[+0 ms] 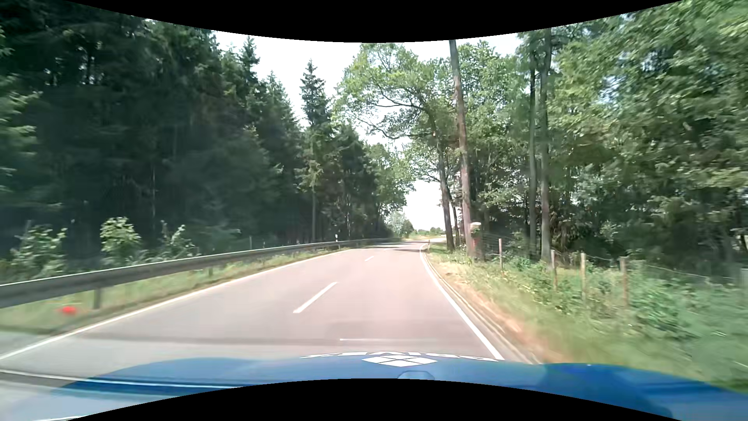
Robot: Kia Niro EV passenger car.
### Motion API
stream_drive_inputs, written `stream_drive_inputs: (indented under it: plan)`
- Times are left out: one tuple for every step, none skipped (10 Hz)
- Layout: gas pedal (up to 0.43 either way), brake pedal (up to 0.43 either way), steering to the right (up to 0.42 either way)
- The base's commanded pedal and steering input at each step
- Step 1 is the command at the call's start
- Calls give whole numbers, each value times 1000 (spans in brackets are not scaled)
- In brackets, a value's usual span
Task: Follow the waypoints while adhering to traffic rules and regulations
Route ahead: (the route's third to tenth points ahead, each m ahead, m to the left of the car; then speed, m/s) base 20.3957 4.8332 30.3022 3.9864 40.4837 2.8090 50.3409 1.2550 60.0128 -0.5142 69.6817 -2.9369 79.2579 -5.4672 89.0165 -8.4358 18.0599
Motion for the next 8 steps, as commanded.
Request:
stream_drive_inputs:
  plan:
    - [177,0,16]
    - [177,0,16]
    - [177,0,16]
    - [177,0,16]
    - [177,0,16]
    - [177,0,16]
    - [177,0,15]
    - [177,0,12]
